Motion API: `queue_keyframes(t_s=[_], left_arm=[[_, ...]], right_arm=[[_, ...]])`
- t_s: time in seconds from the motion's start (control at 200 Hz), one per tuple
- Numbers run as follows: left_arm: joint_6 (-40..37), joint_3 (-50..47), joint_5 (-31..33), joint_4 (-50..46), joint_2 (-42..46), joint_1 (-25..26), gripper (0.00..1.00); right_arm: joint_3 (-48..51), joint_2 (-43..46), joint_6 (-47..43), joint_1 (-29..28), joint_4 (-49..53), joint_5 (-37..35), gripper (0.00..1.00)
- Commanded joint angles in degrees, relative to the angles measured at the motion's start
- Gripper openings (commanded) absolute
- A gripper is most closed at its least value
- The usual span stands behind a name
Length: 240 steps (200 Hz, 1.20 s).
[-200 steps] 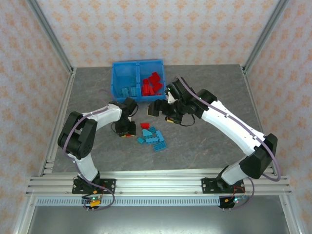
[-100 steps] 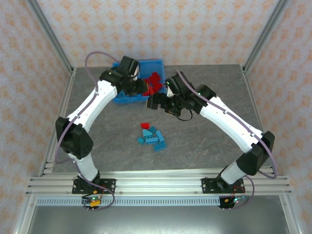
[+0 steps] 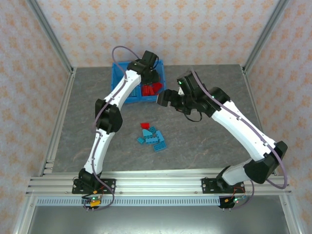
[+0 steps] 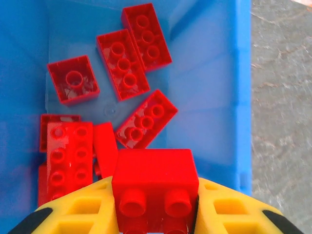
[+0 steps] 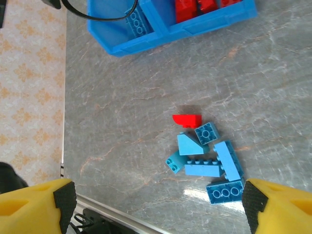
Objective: Sort the legos into containers by color
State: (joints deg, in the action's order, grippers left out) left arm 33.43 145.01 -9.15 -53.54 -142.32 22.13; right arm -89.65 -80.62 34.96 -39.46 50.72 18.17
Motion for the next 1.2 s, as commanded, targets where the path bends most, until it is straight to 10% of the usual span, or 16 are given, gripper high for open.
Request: queue_keyframes(t_s=[0.0, 0.175, 0.29, 0.601, 1.196], left_arm=[[2.61, 4.61, 4.73, 4.33, -0.25, -0.16, 0.3], [3.93, 11.46, 10.78, 9.94, -4.81, -0.82, 0.38], [3.92, 15.31, 13.66, 9.75, -5.23, -1.19, 0.62], [-7.99, 12.65, 11.95, -1.86, 10.25, -1.3, 0.85], [-35.49, -65.6, -11.38, 4.77, 84.08, -0.69, 1.0]], right_arm=[[0.79, 3.43, 1.4, -0.1, 0.81, -3.77, 0.89], [-2.1, 4.68, 1.23, -0.09, 4.46, -5.24, 0.89], [-2.24, 5.34, 2.02, -0.13, 4.36, -5.52, 0.89], [0.57, 2.97, 2.41, -0.09, 0.5, -2.87, 0.89], [-9.02, -23.12, -7.36, -8.0, 5.23, 1.34, 0.87]])
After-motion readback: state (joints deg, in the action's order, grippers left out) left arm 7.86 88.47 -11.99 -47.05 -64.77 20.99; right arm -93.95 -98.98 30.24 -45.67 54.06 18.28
